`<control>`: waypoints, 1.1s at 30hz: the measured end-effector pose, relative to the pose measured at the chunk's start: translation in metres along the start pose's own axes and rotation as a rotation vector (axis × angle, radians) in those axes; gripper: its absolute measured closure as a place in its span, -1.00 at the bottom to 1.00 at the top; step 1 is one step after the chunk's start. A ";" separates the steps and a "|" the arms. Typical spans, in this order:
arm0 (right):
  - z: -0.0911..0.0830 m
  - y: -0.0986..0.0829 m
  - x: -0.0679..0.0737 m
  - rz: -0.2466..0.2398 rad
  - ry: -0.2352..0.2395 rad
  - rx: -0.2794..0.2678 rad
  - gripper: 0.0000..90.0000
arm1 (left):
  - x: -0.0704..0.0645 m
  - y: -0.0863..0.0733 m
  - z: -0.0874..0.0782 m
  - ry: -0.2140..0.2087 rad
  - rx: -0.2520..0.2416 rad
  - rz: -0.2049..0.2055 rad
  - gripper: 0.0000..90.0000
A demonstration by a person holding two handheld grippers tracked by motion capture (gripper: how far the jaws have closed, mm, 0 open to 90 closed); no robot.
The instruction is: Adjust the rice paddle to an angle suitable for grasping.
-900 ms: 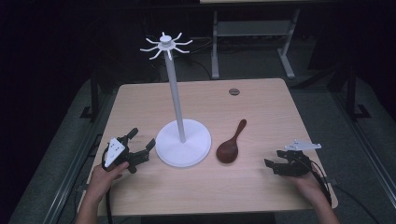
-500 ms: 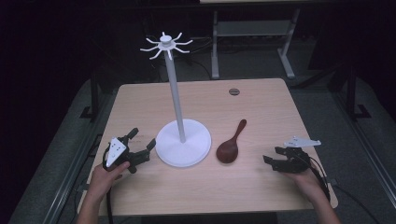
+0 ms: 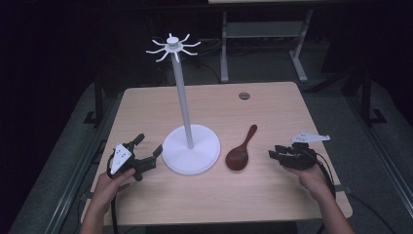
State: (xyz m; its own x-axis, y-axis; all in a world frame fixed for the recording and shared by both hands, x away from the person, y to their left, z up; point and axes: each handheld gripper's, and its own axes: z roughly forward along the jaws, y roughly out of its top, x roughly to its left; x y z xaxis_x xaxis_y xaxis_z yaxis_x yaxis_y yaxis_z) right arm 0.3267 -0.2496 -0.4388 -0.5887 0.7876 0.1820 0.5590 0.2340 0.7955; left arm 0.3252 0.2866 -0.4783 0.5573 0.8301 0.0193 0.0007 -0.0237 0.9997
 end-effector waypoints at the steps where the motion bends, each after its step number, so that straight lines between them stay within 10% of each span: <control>1: 0.001 0.002 0.000 0.001 0.008 -0.004 0.41 | 0.000 0.000 0.000 0.002 0.001 -0.001 -0.72; 14: 0.025 0.026 0.009 -0.041 0.081 -0.036 0.99 | 0.000 0.000 0.000 0.007 0.004 -0.007 -0.72; 33: 0.073 0.061 0.035 -0.112 0.135 0.003 0.99 | 0.000 0.000 0.000 0.001 -0.008 -0.008 -0.72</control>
State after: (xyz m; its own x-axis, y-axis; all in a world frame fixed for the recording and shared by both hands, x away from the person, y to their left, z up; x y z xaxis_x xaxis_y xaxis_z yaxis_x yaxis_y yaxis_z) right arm 0.3830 -0.1665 -0.4262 -0.7203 0.6730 0.1680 0.4868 0.3178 0.8136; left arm 0.3248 0.2869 -0.4785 0.5568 0.8305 0.0110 -0.0013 -0.0124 0.9999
